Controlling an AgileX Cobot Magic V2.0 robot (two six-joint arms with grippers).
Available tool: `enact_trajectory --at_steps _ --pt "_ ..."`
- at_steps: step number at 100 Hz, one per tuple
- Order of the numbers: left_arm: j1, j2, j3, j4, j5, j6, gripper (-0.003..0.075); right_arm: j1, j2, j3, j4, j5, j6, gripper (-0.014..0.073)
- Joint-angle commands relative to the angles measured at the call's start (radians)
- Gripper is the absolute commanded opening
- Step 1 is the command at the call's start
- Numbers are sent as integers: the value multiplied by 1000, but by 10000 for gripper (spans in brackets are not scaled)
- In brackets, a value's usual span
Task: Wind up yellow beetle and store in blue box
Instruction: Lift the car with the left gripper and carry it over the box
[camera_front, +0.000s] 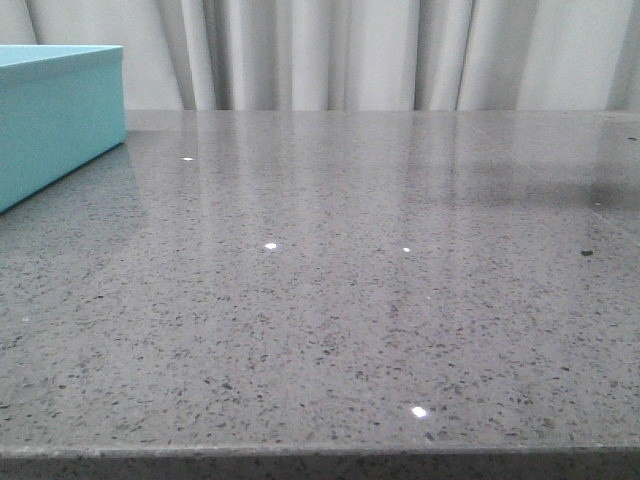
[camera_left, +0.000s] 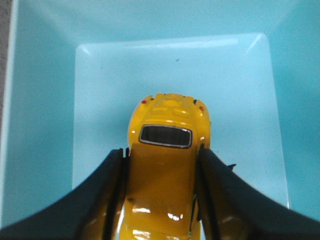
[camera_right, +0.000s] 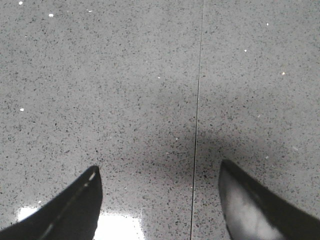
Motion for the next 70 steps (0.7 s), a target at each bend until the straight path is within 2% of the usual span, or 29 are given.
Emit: enact_trajectory --at_steps 1,40,50,61,70 --pt "1 -9 -29 -14 -13 -18 97 1 -44 -24 -19 -44 -8 498" --pt "1 111 -29 -21 24 -18 111 1 -44 -24 -19 -45 -8 498" --pt "1 111 -29 -27 24 -18 204 1 -44 -24 -19 -45 -8 498" --pt "1 111 -29 -27 24 -18 360 1 -44 -24 -19 -45 -8 498" --pt "1 111 -29 -27 24 -18 412 1 -44 -24 -19 -45 -8 498"
